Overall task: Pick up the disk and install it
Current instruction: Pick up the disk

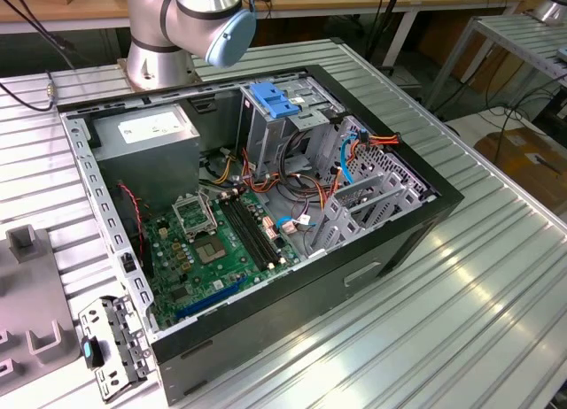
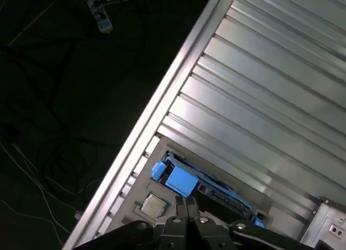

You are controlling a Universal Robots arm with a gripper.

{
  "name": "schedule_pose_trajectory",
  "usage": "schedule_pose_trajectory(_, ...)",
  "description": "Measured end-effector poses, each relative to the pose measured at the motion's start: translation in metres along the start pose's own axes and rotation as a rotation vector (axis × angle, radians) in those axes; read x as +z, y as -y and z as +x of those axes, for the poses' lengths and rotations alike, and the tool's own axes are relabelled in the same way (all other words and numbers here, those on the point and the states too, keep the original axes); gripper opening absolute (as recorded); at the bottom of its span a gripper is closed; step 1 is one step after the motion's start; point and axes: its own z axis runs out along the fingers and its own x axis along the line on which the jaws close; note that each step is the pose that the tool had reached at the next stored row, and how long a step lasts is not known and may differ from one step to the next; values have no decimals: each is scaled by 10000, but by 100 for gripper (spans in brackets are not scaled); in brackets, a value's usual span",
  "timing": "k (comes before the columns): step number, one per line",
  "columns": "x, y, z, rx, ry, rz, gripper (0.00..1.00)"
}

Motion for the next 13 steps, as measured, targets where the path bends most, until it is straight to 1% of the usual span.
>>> schedule_pose_trajectory(2, 0, 0, 0, -585, -21, 14, 11)
schedule_pose_trajectory(4, 1, 0, 0, -999, -37, 24, 11)
schedule_pose_trajectory(6, 1, 0, 0, -1608, -62, 37, 11)
schedule_pose_trajectory(8, 1, 0, 0, -1973, -77, 45, 11)
schedule_pose_trajectory(9, 1, 0, 0, -2246, -88, 51, 11)
schedule_pose_trajectory(12, 1, 0, 0, -2807, -111, 63, 11)
schedule_pose_trajectory(13, 2, 0, 0, -3056, -120, 68, 11)
